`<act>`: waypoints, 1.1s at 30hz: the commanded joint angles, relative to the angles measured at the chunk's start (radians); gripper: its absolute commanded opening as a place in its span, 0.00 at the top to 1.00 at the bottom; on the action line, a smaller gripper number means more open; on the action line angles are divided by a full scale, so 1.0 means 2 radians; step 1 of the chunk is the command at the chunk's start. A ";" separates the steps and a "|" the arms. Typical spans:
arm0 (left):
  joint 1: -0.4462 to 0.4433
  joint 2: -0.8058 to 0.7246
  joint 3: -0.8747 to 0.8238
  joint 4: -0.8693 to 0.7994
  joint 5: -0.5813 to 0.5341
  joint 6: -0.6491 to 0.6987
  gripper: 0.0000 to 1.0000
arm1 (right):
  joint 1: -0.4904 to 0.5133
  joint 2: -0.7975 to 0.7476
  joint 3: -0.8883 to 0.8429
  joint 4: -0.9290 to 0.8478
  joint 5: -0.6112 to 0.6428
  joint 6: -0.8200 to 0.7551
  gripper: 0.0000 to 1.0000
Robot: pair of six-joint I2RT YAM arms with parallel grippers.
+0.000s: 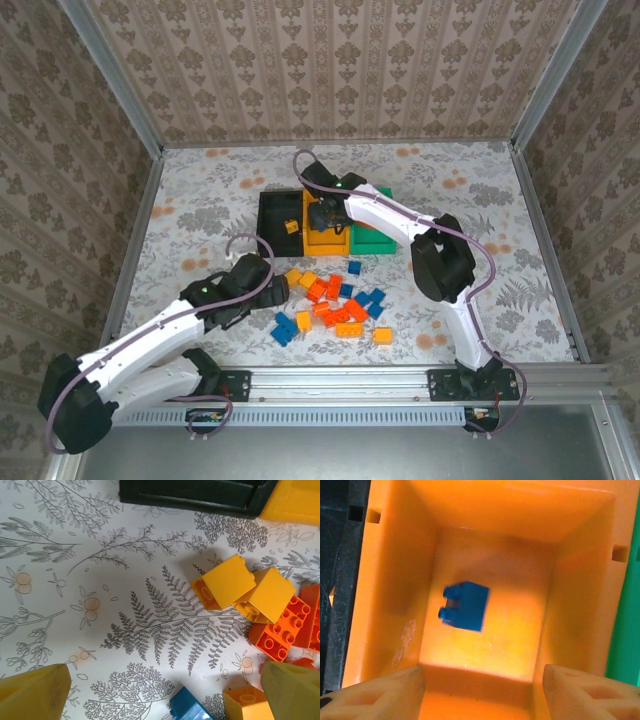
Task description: Sort the legos into containers by color
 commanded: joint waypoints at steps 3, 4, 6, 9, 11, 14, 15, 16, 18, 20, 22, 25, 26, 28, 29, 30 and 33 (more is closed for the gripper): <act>0.002 0.065 0.031 0.048 0.005 0.046 0.09 | 0.000 -0.075 -0.053 0.016 -0.005 0.014 0.33; 0.003 0.081 0.038 0.058 0.003 0.051 0.10 | 0.000 -0.093 -0.075 0.026 -0.008 0.018 0.33; 0.003 0.113 0.051 0.080 0.004 0.063 0.10 | 0.000 -0.126 -0.116 0.043 -0.011 0.022 0.32; 0.003 0.159 0.071 0.103 0.002 0.071 0.09 | -0.002 -0.168 -0.166 0.057 -0.012 0.028 0.32; 0.009 0.182 0.076 0.118 0.000 0.068 0.09 | -0.003 -0.199 -0.199 0.067 -0.012 0.033 0.32; 0.031 0.208 0.071 0.150 0.019 0.055 0.10 | -0.007 -0.238 -0.242 0.078 -0.012 0.039 0.31; 0.038 0.216 0.069 0.163 0.028 0.051 0.11 | -0.008 -0.249 -0.252 0.080 -0.012 0.041 0.31; 0.042 0.223 0.069 0.172 0.034 0.049 0.12 | -0.011 -0.260 -0.263 0.080 -0.012 0.042 0.31; 0.043 0.235 0.074 0.182 0.036 0.049 0.13 | -0.014 -0.280 -0.278 0.083 -0.012 0.043 0.31; 0.043 0.247 0.077 0.189 0.038 0.049 0.13 | -0.017 -0.300 -0.292 0.086 -0.011 0.044 0.31; 0.043 0.257 0.075 0.194 0.039 0.045 0.14 | -0.022 -0.317 -0.300 0.088 -0.011 0.045 0.31; 0.043 0.258 0.068 0.180 0.030 0.032 0.21 | -0.029 -0.336 -0.308 0.088 -0.011 0.047 0.31; 0.044 0.255 0.062 0.173 0.027 0.028 0.22 | -0.031 -0.341 -0.310 0.089 -0.011 0.047 0.31; 0.046 0.243 0.046 0.160 0.024 0.019 0.27 | -0.034 -0.350 -0.314 0.089 -0.010 0.047 0.31; 0.047 0.235 0.038 0.153 0.023 0.014 0.29 | -0.035 -0.351 -0.315 0.090 -0.010 0.047 0.31; 0.048 0.224 0.027 0.144 0.020 0.010 0.32 | -0.035 -0.353 -0.317 0.090 -0.010 0.046 0.31; 0.053 0.176 -0.002 0.114 0.013 0.002 0.36 | -0.036 -0.352 -0.320 0.091 -0.013 0.049 0.31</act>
